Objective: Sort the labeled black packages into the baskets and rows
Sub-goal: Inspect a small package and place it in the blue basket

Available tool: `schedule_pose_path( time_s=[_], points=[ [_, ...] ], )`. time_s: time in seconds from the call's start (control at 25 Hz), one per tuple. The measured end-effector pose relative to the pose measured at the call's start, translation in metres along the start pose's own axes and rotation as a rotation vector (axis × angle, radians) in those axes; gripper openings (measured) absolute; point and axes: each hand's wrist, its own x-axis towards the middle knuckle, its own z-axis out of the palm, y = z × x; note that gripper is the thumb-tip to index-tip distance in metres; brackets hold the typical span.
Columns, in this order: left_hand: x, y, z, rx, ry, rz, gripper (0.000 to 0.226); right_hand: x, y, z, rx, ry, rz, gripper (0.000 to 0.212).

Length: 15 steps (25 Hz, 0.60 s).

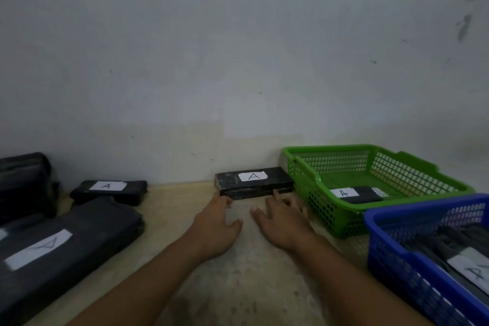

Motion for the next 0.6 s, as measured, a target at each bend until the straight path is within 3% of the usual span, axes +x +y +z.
schedule_pose_path(
  time_s=[0.16, 0.28, 0.44, 0.6],
  points=[
    [-0.023, 0.006, -0.027, 0.003, -0.013, -0.025, 0.044, -0.005, -0.01, -0.005, 0.018, -0.021, 0.025, 0.073],
    [-0.056, 0.006, -0.058, 0.012, -0.02, -0.011, 0.04, -0.024, -0.031, -0.011, -0.027, -0.012, 0.008, 0.065],
    [-0.101, -0.003, -0.111, 0.058, 0.015, -0.051, 0.032, -0.049, -0.075, -0.023, 0.03, -0.118, -0.087, 0.062],
    [-0.115, -0.028, -0.169, 0.091, 0.153, -0.125, 0.021, -0.056, -0.134, -0.033, 0.201, -0.109, -0.217, 0.059]
  ],
)
